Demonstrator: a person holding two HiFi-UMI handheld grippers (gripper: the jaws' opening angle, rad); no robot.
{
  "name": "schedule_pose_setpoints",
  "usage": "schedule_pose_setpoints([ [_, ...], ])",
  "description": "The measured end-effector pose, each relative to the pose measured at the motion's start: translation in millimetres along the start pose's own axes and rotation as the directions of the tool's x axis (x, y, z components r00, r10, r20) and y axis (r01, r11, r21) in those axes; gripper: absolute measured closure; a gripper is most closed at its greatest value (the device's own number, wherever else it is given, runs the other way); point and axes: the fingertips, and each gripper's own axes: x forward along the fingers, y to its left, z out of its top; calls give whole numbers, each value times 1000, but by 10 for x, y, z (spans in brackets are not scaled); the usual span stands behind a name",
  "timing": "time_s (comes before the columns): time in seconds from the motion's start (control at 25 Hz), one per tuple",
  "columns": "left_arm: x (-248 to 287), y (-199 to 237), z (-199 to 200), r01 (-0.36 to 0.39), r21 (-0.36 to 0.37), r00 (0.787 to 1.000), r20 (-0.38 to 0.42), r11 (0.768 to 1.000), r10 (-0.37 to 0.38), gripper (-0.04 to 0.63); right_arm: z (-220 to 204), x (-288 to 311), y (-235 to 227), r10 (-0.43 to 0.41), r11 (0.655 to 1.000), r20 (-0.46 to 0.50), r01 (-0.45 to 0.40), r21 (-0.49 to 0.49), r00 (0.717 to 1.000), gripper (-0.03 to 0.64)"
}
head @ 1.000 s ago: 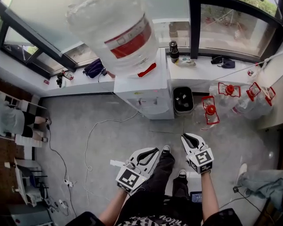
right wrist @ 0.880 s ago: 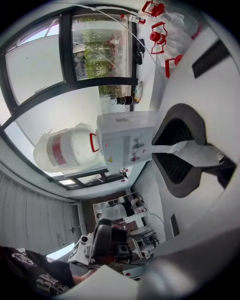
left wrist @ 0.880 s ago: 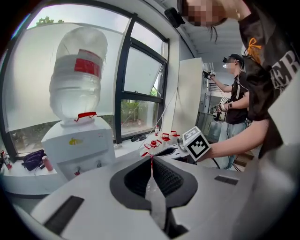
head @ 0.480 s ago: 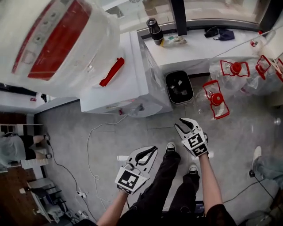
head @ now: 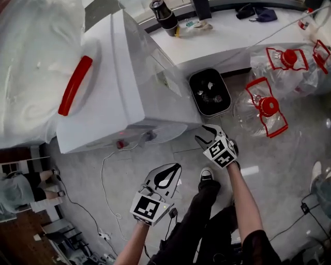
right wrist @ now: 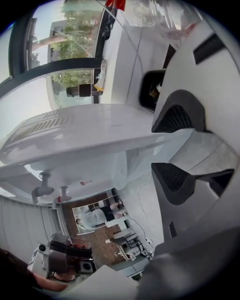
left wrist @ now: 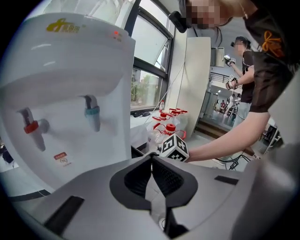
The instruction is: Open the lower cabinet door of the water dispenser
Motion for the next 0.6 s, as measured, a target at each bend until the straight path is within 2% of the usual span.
schedule_pose_setpoints([
  [0.24,102,107,-309,-15,-25,1000,-17,1000,15,578,-77,478,-109,-18,997,-26,16,-81,1000,363],
  [0.44,81,153,-464,-19,-31,999,-36,999,18,577,-67,646,-201,-33,992,-47,27,-127,998,350],
  [0.6,25,196,-481,-37,-45,999,-25,998,35,577,-57,686,-229,-46,992,-48,40,-122,998,351],
])
